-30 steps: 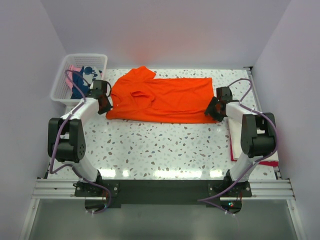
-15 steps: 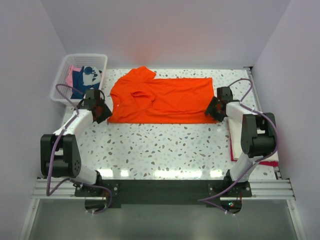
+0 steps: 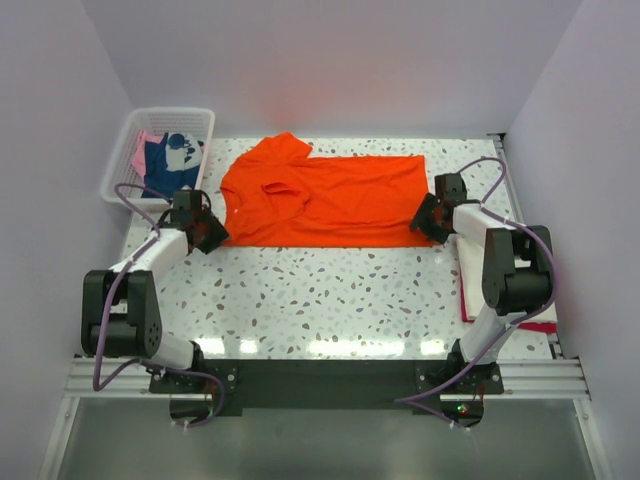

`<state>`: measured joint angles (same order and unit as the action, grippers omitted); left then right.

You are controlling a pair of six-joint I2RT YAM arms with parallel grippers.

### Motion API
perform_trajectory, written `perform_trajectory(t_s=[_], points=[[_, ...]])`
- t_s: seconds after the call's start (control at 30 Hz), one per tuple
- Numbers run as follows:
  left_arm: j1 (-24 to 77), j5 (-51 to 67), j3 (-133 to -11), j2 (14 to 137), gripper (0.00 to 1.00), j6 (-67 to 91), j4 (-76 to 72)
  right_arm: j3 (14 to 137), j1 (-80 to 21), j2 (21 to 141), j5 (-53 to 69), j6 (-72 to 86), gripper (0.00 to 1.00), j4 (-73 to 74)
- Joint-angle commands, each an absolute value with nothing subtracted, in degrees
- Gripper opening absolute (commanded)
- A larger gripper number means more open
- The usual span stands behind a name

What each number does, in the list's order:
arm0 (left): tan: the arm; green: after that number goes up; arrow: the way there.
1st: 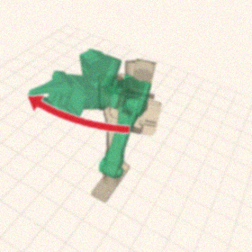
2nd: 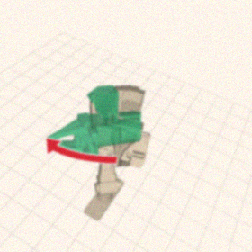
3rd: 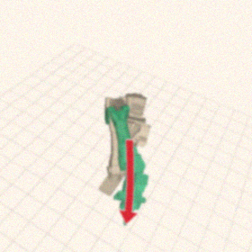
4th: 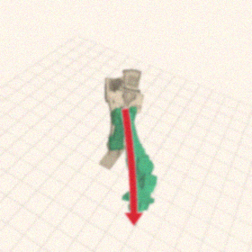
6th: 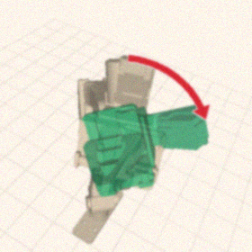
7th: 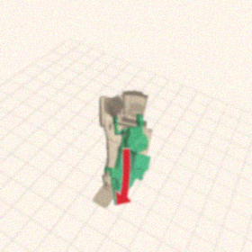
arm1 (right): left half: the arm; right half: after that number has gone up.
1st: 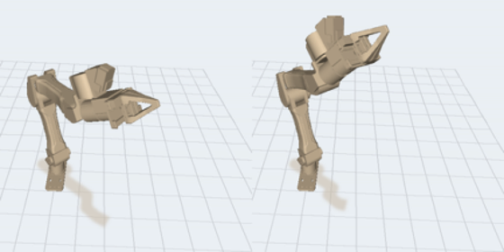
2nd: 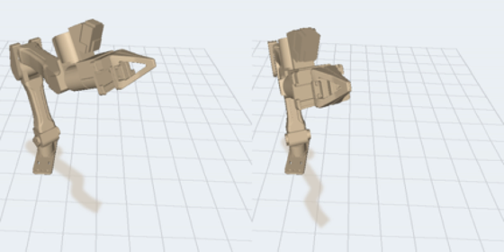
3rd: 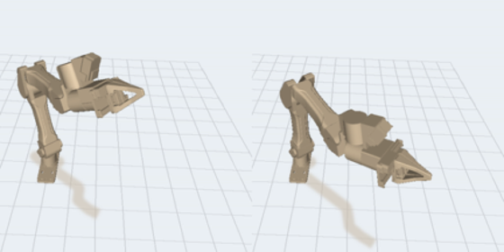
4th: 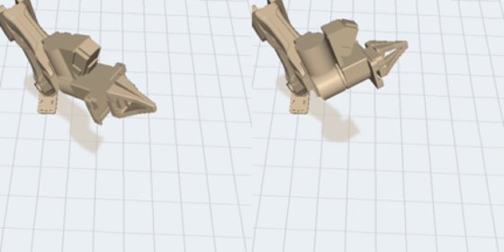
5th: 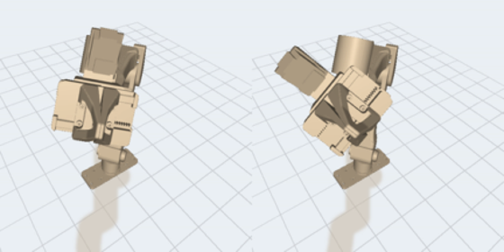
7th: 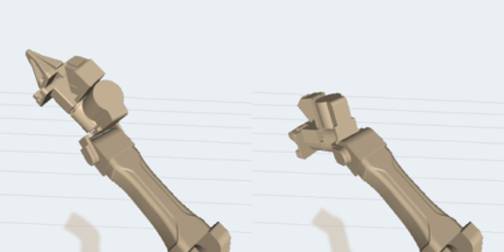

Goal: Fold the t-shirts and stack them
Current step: Fold the tshirt

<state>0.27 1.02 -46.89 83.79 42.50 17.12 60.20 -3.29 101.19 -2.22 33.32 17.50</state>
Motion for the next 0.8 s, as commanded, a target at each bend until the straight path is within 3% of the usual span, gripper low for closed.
perform_trajectory(t_s=[0.0, 0.37, 0.77], points=[[0.0, 0.18, -46.67, 85.07, 0.4, 44.38, 12.92, 61.08, -2.99, 100.81, -2.11, 32.52, 0.57, 19.6], [0.0, -3.95, -48.86, 89.47, 0.34, 43.51, 11.07, 61.17, -2.9, 101.07, -2.2, 32.34, 0.56, 19.6], [0.0, -8.09, -53.44, 92.63, 0.06, 39.46, 12.13, 61.08, -2.55, 101.34, -1.85, 32.34, 0.56, 19.42]])
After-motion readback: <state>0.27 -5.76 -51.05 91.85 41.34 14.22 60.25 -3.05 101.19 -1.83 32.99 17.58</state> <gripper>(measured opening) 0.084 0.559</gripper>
